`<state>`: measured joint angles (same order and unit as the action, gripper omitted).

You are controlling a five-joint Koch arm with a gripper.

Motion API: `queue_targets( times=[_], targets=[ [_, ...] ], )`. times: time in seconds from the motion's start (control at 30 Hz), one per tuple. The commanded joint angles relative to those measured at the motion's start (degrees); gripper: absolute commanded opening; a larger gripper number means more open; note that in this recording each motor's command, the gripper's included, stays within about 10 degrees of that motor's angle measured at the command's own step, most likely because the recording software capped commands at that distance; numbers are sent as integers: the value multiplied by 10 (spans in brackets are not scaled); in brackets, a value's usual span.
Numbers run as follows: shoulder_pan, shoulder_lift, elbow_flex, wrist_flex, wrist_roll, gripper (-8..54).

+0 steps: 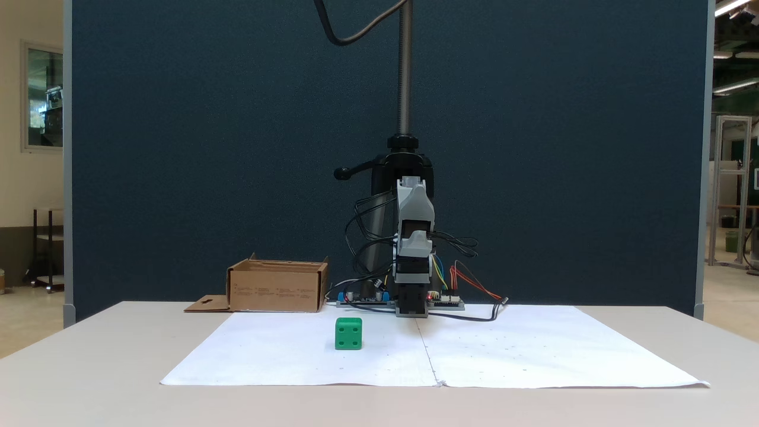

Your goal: Grasp a green dice and put it in the bin.

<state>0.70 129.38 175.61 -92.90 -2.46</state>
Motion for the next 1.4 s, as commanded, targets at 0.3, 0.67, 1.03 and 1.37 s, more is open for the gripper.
queue_targets(
  times=[0.3, 0.67, 1.03, 1.37],
  targets=[
    [1, 62, 38, 57, -38, 423],
    [1, 62, 38, 63, -37, 422],
    [0, 62, 38, 74, -37, 424],
    [0, 62, -47, 197, -37, 423]
  ],
)
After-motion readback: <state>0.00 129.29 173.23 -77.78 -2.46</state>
